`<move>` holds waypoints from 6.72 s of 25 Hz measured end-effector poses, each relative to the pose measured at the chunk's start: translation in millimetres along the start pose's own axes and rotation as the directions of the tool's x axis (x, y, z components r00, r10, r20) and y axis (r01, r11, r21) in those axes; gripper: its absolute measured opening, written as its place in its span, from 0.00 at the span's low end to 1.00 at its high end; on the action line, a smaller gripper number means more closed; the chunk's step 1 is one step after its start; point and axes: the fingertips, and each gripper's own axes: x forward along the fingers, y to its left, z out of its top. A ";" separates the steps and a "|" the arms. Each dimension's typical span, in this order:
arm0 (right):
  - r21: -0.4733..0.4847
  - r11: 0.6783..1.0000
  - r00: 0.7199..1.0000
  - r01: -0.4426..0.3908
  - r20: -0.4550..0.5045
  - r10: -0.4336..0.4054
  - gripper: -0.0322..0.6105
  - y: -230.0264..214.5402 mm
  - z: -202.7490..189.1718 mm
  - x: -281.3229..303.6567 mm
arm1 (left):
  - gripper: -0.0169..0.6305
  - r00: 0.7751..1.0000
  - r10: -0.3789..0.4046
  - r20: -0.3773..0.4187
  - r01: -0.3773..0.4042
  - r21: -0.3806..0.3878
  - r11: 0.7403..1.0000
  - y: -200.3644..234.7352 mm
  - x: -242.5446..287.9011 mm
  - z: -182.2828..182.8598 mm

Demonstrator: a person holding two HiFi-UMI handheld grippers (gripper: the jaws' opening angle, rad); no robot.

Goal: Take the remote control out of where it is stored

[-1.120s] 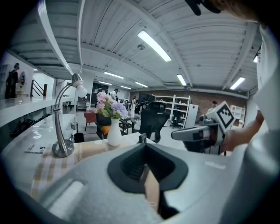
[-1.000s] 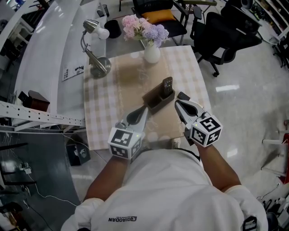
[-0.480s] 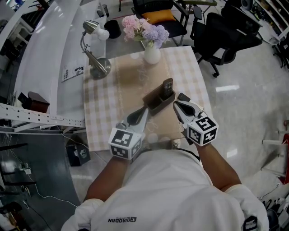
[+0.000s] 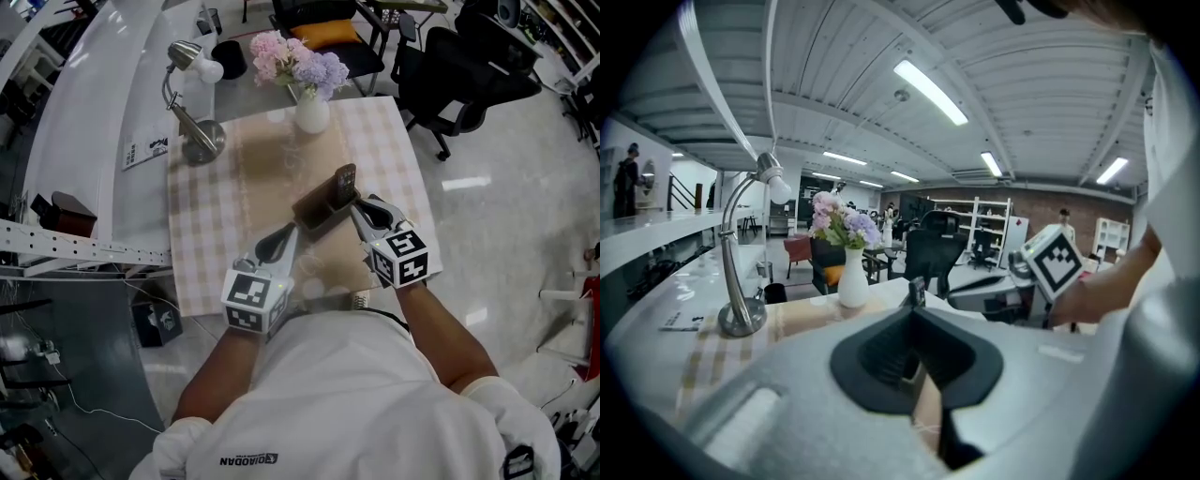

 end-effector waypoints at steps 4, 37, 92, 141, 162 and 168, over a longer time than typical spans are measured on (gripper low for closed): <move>0.001 0.999 0.998 0.042 -0.045 -0.042 0.23 -14.1 -10.8 20.7 | 0.03 1.000 0.013 -0.004 -0.013 -0.005 1.000 4.1 -2.3 -4.9; -0.050 0.994 0.989 0.100 -0.102 -0.105 0.43 -31.2 -17.8 74.4 | 0.03 0.999 0.045 0.004 -0.045 -0.040 0.998 19.4 -17.6 -12.4; -0.481 0.839 0.712 -0.255 -0.681 -0.174 0.43 -44.2 -148.5 -7.2 | 0.03 0.999 -0.045 -0.013 0.045 -0.018 0.999 -22.9 -0.6 -19.5; -0.123 0.992 0.999 0.020 -0.047 -0.026 0.24 98.4 -20.2 -37.5 | 0.03 0.985 -0.170 0.015 0.169 0.039 0.985 -1.9 -47.9 -22.4; 0.113 0.964 0.963 -0.242 0.150 0.224 0.06 137.6 -47.0 -161.3 | 0.03 0.998 -0.027 0.059 0.027 -0.013 1.000 -129.1 -105.1 -41.0; 0.097 0.957 0.955 -0.272 0.149 0.256 0.06 148.0 -63.1 -190.6 | 0.03 0.998 0.019 0.064 -0.015 -0.060 0.998 -159.0 -127.2 -53.4</move>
